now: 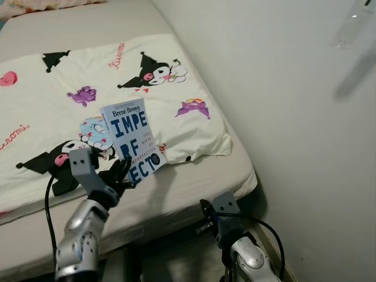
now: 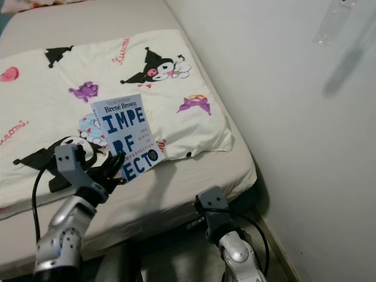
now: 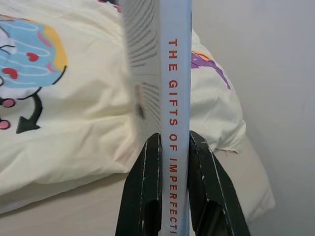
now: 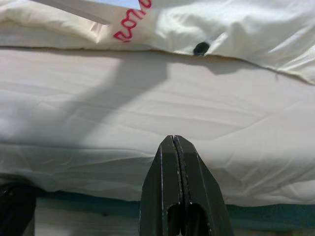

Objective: Clean up the room

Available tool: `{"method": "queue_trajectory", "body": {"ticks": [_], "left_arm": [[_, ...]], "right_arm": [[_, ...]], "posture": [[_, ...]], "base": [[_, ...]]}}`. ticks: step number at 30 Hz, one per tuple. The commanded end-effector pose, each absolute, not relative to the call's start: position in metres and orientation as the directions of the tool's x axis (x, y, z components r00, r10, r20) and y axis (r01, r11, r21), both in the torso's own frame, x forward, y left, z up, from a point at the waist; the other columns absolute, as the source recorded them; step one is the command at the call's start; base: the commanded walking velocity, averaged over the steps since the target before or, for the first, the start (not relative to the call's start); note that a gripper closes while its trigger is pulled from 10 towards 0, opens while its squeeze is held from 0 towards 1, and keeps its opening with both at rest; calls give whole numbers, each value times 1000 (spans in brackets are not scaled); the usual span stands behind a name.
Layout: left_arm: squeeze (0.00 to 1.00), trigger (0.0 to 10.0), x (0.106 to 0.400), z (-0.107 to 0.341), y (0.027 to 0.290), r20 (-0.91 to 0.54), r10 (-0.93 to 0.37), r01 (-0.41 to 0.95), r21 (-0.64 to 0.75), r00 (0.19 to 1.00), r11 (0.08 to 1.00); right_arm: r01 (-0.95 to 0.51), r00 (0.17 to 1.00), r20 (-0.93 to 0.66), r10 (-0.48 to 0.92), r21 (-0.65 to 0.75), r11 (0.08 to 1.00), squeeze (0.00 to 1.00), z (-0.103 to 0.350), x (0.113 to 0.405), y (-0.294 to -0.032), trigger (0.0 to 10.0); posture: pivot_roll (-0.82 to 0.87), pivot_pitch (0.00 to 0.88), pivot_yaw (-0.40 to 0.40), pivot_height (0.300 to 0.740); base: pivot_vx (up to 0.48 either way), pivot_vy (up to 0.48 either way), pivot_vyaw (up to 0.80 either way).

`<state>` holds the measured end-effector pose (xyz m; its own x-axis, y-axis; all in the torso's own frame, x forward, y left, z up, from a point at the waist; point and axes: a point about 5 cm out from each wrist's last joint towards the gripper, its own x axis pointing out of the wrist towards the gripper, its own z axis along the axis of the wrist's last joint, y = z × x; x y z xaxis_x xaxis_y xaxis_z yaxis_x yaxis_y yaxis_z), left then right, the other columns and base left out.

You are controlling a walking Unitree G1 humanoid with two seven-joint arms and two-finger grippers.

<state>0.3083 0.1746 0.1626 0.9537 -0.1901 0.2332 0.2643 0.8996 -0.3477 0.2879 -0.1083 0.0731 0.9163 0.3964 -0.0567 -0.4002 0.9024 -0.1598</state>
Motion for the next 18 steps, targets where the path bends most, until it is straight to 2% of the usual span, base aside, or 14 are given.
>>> {"method": "queue_trajectory", "body": {"ticks": [1, 9, 10, 18], "left_arm": [[0, 10000, 303, 162, 175, 233, -150, 221, -321, 961, 921], [0, 10000, 303, 159, 170, 202, -119, 166, -237, 972, 957], [0, 10000, 300, 154, 171, 182, -104, 133, -155, 978, 979], [0, 10000, 294, 155, 165, 195, -135, 145, -40, 971, 989]], "right_arm": [[-387, 922, -78, 380, -146, 910, 0, 64, 284, -112, 10000], [-337, 941, -40, 335, -136, 932, 0, 70, 288, -117, 10000], [-322, 947, -32, 320, -118, 939, 0, 70, 290, -120, 10000], [-311, 951, -34, 309, -112, 944, 0, 69, 292, -122, 10000]], "posture": [[-52, 253, 20, 571], [-42, 248, 18, 571], [-42, 240, 20, 580], [-35, 219, 20, 600]], "base": [[0, 0, 0], [0, 0, 0], [0, 0, 0], [0, 0, 0]]}}
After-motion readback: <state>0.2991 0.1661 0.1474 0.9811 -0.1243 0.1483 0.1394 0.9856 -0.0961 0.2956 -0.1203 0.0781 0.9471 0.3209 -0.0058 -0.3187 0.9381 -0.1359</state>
